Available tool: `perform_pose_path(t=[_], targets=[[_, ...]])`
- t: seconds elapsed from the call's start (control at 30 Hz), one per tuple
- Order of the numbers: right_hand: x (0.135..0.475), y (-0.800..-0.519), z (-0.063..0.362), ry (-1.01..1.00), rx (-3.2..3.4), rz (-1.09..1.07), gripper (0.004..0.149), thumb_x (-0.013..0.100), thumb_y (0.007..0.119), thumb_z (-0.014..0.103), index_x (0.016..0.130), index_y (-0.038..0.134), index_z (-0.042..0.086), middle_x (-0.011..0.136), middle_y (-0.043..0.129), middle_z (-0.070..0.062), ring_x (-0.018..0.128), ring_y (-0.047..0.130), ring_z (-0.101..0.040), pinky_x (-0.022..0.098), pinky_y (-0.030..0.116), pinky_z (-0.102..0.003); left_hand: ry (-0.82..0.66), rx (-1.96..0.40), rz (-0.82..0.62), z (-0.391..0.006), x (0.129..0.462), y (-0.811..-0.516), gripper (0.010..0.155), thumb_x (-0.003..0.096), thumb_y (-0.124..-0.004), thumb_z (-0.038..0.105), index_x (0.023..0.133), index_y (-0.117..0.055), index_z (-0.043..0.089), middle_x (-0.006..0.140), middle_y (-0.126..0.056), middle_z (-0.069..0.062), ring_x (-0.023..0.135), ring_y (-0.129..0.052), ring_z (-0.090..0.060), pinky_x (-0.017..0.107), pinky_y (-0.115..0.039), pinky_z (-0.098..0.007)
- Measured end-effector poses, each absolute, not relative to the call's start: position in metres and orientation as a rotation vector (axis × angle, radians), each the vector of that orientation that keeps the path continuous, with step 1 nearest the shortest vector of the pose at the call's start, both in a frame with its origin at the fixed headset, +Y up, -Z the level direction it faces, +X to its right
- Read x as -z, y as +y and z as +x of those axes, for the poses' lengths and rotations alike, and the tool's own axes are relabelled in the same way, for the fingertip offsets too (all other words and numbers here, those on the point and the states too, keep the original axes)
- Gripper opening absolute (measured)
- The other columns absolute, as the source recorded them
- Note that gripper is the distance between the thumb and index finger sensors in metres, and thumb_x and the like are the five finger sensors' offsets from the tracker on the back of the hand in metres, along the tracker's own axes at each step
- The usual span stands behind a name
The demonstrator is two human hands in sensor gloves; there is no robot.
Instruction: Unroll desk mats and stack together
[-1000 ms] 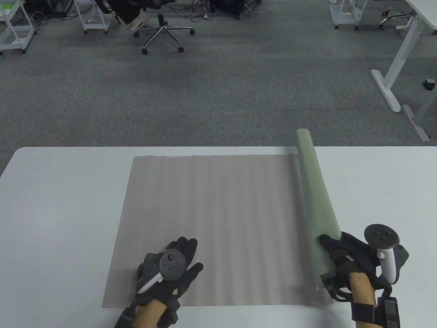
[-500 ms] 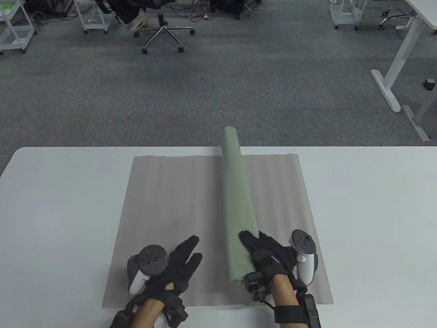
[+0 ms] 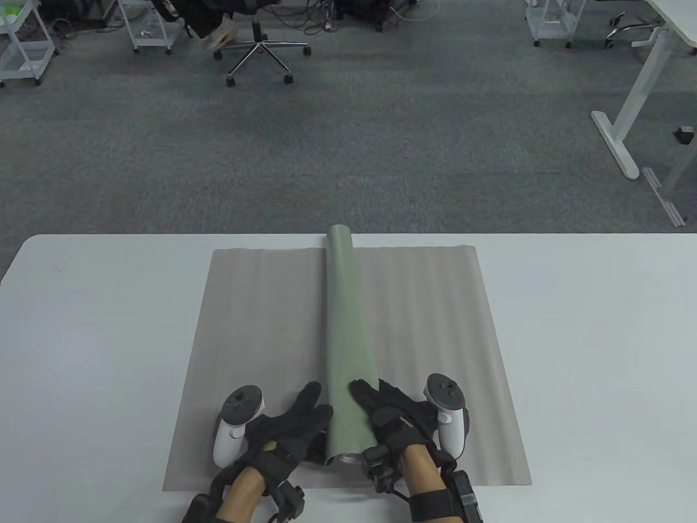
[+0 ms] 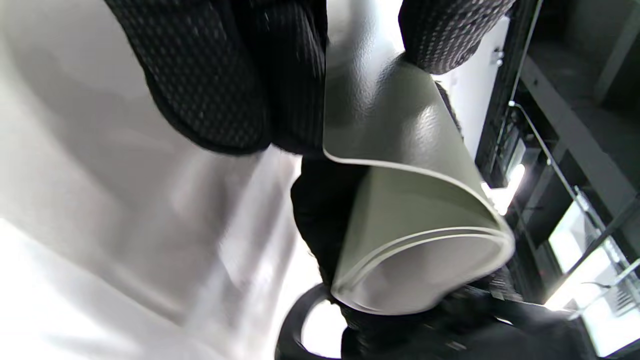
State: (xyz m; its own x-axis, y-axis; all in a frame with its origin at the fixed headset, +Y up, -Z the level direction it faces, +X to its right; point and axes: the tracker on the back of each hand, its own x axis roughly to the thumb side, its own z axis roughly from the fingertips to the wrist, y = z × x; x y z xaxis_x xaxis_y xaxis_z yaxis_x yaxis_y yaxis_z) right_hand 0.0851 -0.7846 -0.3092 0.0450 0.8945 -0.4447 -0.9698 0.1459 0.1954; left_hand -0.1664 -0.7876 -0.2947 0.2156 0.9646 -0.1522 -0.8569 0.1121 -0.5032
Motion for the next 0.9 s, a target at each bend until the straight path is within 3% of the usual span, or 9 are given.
perform_pose_path(t=[0.07,0.2,0.33,0.47,0.57,0.67,0.73,0.8,0.9], targets=[[0.308,-0.788,0.084,0.543,-1.389,-0.152,0.076,0.059,0.076,0.041,0.111,0.044,-0.005,0.102,0.071,-0.024,0.075,0.094,-0.028,0.054,0.087,-0.045,-0.231,-1.394,-0.54,-0.168,0.295,-0.787,0.085,0.0607,-0.071,0.044,0.119,-0.02,0.008,0.099,-0.079,-0.012,0.055,-0.099,-0.011,0.043,-0.093,-0.039],[0.307,-0.794,0.079,0.616,-1.196,-0.063,0.082,0.061,0.067,0.043,0.113,0.027,-0.007,0.113,0.052,-0.036,0.099,0.077,-0.051,0.064,0.074,-0.069,-0.213,-1.359,-0.493,-0.169,0.295,-0.787,0.08,0.06,-0.076,0.035,0.119,-0.026,0.017,0.099,-0.076,-0.013,0.056,-0.095,-0.013,0.044,-0.091,-0.042],[0.305,-0.803,0.072,0.676,-1.16,-0.029,0.087,0.061,0.06,0.05,0.113,0.017,-0.005,0.112,0.045,-0.042,0.098,0.071,-0.066,0.058,0.077,-0.074,-0.152,-1.319,-0.419,-0.175,0.295,-0.786,0.072,0.0586,-0.079,0.026,0.119,-0.04,0.022,0.108,-0.068,-0.021,0.047,-0.094,-0.013,0.04,-0.09,-0.039],[0.304,-0.805,0.069,0.72,-1.143,-0.011,0.088,0.06,0.06,0.053,0.115,0.011,0.005,0.109,0.05,-0.045,0.092,0.089,-0.054,0.056,0.087,-0.063,-0.135,-1.362,-0.356,-0.182,0.295,-0.785,0.064,0.0586,-0.079,0.023,0.117,-0.053,0.025,0.115,-0.062,-0.025,0.046,-0.094,-0.014,0.04,-0.089,-0.04],[0.3,-0.809,0.069,0.696,-1.121,-0.077,0.082,0.06,0.06,0.056,0.116,0.01,0.022,0.106,0.067,-0.036,0.086,0.094,-0.044,0.057,0.087,-0.055,-0.125,-1.37,-0.312,-0.184,0.295,-0.782,0.053,0.0578,-0.08,0.022,0.109,-0.071,0.031,0.12,-0.061,-0.011,0.043,-0.097,-0.013,0.038,-0.091,-0.038],[0.297,-0.807,0.075,0.639,-1.146,-0.101,0.077,0.06,0.06,0.055,0.114,0.013,0.029,0.107,0.064,-0.035,0.088,0.089,-0.047,0.061,0.082,-0.058,-0.105,-1.37,-0.296,-0.187,0.294,-0.781,0.051,0.0573,-0.08,0.019,0.107,-0.075,0.027,0.122,-0.059,-0.007,0.041,-0.098,-0.015,0.038,-0.091,-0.038],[0.294,-0.804,0.078,0.601,-1.222,-0.103,0.082,0.06,0.061,0.055,0.114,0.01,0.021,0.106,0.063,-0.037,0.089,0.088,-0.049,0.06,0.08,-0.066,-0.096,-1.347,-0.285,-0.188,0.291,-0.782,0.051,0.0571,-0.08,0.018,0.108,-0.075,0.025,0.123,-0.059,-0.008,0.041,-0.098,-0.015,0.037,-0.091,-0.038],[0.291,-0.803,0.077,0.623,-1.168,-0.103,0.094,0.059,0.063,0.055,0.112,0.006,0.0,0.107,0.056,-0.039,0.093,0.083,-0.056,0.057,0.082,-0.068,-0.099,-1.331,-0.3,-0.188,0.29,-0.782,0.052,0.0572,-0.08,0.017,0.108,-0.074,0.024,0.123,-0.058,-0.009,0.04,-0.098,-0.015,0.037,-0.091,-0.038],[0.29,-0.807,0.077,0.664,-1.089,-0.115,0.1,0.059,0.063,0.055,0.11,0.015,-0.016,0.104,0.055,-0.038,0.09,0.086,-0.059,0.055,0.089,-0.062,-0.097,-1.351,-0.305,-0.19,0.29,-0.78,0.053,0.0569,-0.08,0.016,0.109,-0.072,0.023,0.123,-0.059,-0.009,0.039,-0.099,-0.015,0.036,-0.091,-0.039]])
